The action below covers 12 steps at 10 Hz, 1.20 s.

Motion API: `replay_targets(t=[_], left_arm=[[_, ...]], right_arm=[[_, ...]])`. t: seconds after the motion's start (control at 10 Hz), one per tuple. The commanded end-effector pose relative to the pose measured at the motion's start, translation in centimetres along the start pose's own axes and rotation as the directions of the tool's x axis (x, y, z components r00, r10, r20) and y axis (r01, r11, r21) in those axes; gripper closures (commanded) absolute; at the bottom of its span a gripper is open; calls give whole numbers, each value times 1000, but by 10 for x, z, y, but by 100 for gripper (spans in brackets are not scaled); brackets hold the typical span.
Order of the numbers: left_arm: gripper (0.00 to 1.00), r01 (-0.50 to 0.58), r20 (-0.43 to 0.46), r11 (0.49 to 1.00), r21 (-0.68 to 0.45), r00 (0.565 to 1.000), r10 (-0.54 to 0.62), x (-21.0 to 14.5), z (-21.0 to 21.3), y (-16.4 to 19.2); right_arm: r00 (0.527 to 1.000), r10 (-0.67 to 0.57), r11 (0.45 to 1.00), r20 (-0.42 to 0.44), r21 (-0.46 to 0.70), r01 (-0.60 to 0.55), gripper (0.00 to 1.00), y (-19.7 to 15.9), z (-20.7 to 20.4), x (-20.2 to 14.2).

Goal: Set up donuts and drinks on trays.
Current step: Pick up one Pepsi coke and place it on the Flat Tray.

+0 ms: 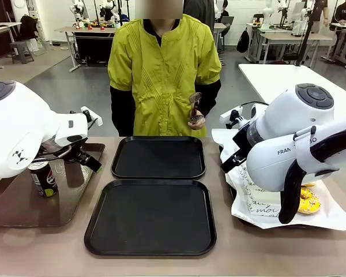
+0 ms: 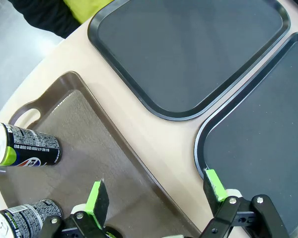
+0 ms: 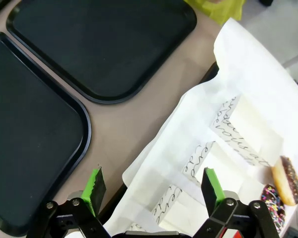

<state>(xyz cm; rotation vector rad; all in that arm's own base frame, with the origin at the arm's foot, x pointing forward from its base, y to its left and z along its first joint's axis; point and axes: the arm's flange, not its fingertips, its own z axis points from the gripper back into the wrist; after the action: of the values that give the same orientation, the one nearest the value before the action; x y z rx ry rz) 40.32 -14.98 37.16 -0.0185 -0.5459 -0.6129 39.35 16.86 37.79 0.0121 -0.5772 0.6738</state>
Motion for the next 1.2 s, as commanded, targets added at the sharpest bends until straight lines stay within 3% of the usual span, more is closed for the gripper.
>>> replay_targets(t=[0.0, 0.1, 0.4, 0.6, 0.8, 0.9, 1.0, 1.1], left_arm=[[0, 41, -47, 998, -46, 998, -43, -19, 19, -11], [0, 105, -54, 994, -9, 993, -105, -40, 42, -18], [0, 125, -93, 991, -41, 987, -128, -94, 110, -27], [0, 105, -134, 992, -75, 984, -115, -119, 141, -31], [0, 110, -160, 985, -132, 978, -131, -133, 153, -45], [0, 99, -161, 992, -72, 981, -110, -14, 148, -8], [0, 99, -161, 992, -72, 981, -110, -14, 148, -8], [0, 99, -161, 992, -72, 981, -110, -14, 148, -8]], right_arm=[[999, 17, 999, -41, -40, -18, 0, 25, 39, -23], [995, -28, 999, -94, -23, 26, 0, 33, 63, -43], [979, -5, 999, -204, -50, -5, 0, 69, 122, -106], [963, -5, 1000, -269, 13, 9, 0, 88, 129, -145], [950, 2, 998, -314, 60, 18, 0, 92, 119, -158], [914, 74, 877, -400, -409, -250, 0, 71, 110, -144], [946, 20, 1000, -323, 29, -12, 0, 77, 156, -25], [946, 20, 1000, -323, 29, -12, 0, 77, 156, -25]])
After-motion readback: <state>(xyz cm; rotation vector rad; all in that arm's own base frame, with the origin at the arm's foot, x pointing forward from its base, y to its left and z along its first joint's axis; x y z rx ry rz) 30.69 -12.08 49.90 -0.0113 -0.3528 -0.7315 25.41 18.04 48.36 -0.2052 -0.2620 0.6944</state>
